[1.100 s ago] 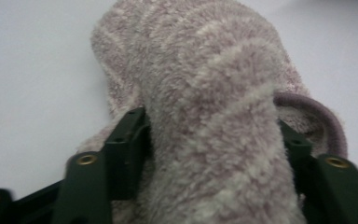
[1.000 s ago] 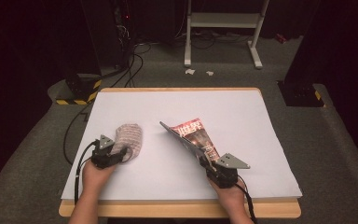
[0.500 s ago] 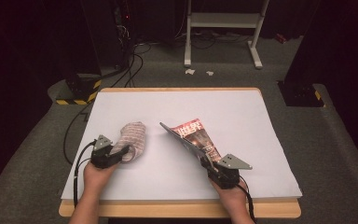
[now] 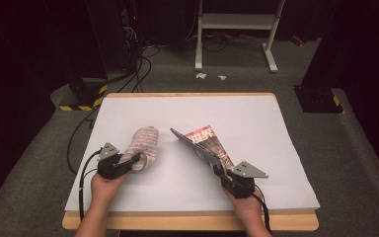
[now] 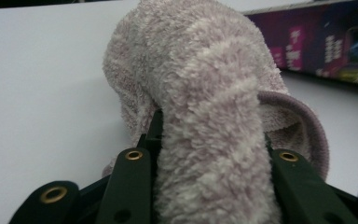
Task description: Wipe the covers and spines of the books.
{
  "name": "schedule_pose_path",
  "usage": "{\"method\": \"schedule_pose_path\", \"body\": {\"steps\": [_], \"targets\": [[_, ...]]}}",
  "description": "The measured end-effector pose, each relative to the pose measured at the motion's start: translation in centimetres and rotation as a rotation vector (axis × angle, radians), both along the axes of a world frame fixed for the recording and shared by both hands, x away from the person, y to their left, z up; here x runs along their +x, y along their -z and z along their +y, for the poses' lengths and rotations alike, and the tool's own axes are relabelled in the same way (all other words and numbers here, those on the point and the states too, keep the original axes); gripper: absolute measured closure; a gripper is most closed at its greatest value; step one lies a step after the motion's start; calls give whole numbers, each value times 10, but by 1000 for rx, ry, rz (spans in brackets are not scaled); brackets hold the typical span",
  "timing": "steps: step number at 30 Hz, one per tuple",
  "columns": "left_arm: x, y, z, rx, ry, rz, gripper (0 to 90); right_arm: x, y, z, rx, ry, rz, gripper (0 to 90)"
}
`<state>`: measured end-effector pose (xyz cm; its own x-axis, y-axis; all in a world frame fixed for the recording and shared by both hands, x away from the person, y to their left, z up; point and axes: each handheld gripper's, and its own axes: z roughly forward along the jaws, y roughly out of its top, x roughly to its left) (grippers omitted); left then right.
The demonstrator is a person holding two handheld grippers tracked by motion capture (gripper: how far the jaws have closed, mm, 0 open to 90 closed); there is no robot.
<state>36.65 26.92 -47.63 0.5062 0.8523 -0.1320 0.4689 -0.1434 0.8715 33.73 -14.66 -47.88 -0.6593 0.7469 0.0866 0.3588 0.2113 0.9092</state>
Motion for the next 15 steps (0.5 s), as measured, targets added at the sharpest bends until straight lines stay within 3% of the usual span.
{"method": "schedule_pose_path", "body": {"steps": [6,9,15], "targets": [[6,-4,-16,-4,-16,10,645,0,2,0,-8,-13,-3,832],[11,-11,-24,-6,-12,-3,659,0,3,1,-14,-17,-4,833],[34,-24,-44,75,-23,-30,662,1,3,0,-10,-23,-1,834]]}}
